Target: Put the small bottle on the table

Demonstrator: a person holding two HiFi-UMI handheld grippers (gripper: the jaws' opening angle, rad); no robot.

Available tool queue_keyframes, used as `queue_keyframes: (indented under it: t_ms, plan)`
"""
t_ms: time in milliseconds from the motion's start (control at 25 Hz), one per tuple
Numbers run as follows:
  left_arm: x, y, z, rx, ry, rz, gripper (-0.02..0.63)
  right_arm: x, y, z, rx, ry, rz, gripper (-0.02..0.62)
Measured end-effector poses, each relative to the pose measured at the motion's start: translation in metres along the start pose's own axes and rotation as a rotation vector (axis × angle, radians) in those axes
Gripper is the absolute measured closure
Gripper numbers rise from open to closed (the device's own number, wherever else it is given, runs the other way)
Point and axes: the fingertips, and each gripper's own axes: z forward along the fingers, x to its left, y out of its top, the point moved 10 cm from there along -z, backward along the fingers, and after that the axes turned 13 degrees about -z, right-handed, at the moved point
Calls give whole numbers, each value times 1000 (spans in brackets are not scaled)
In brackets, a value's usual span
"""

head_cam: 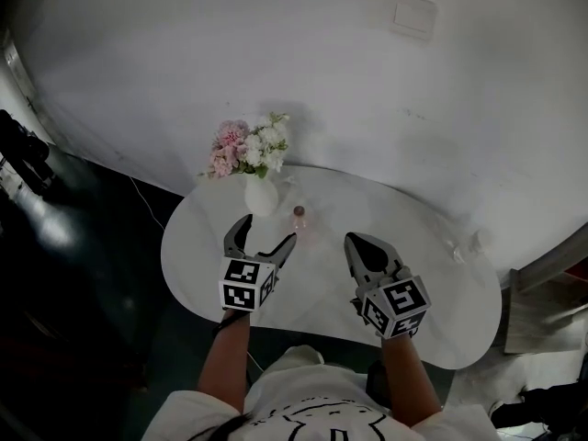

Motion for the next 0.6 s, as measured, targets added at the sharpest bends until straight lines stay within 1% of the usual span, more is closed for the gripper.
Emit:
queue_keyframes:
  t_ms: [120, 400, 600]
  plan:
    - [0, 10, -13, -25, -21, 7, 167, 3, 8, -4, -8, -17, -22, 595]
    - [5, 31, -42, -81, -37, -18, 170, 3, 28, -16, -29, -74, -54, 595]
    - [11, 55, -61, -127, -38, 4, 207, 8, 50, -20, -56, -103, -88, 595]
